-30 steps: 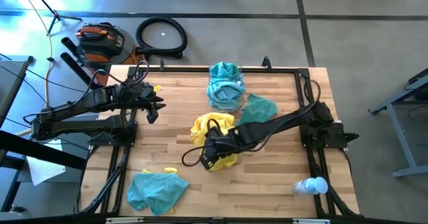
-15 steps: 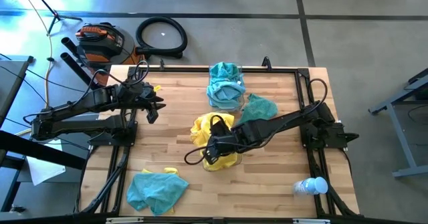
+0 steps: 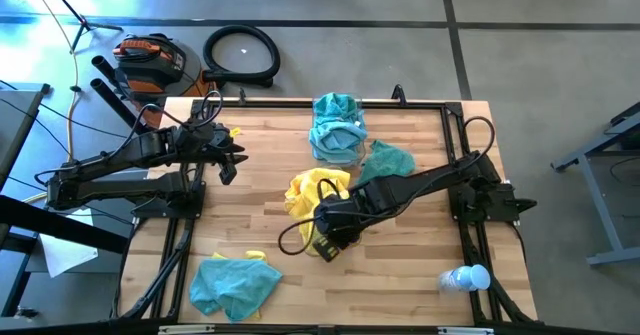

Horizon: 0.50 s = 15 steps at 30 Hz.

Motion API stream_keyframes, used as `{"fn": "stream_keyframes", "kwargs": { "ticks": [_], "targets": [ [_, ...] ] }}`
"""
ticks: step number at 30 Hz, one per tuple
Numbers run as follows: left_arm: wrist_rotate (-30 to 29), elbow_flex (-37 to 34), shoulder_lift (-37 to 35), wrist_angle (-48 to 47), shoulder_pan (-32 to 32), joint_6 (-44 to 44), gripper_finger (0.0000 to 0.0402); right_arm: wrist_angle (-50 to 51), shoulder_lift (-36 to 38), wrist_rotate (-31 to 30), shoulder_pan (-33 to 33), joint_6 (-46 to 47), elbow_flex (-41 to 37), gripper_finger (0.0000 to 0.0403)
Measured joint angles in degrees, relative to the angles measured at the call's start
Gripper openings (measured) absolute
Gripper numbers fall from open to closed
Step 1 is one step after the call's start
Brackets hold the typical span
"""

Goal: Sort microfiber towel by color & place in baskets
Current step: Put the yellow towel into the bottom transparent bin

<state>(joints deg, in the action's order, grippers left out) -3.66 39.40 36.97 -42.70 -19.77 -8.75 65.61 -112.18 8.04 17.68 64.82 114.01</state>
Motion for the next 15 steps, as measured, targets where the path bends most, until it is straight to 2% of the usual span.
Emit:
{"fn": "stream_keyframes", "kwargs": {
  "ticks": [2, 4, 8, 10, 15],
  "targets": [
    [0.00, 0.00, 0.00, 0.00, 0.00, 0.00, 0.0119, 6.12, 0.00, -2.59, 0.08, 2.55, 0.85, 0.0004],
    [0.00, 0.00, 0.00, 0.00, 0.00, 0.00, 0.0119, 12.15, 0.00, -8.40, -0.07, 4.00, 1.58, 0.0002],
    [0.00, 0.00, 0.00, -0.01, 0.00, 0.00, 0.0119, 11.00, 0.00, -21.62, -0.15, 1.40, 2.19, 0.0001],
    [0.00, 0.00, 0.00, 0.00, 0.00, 0.00, 0.0119, 7.35, 0.00, -22.06, -0.71, -1.17, 1.91, 0.0001],
    [0.00, 0.00, 0.00, 0.00, 0.00, -0.02, 0.0119, 2.38, -2.28, -18.62, -2.73, -6.59, -0.51, 0.0000]
  ]
}}
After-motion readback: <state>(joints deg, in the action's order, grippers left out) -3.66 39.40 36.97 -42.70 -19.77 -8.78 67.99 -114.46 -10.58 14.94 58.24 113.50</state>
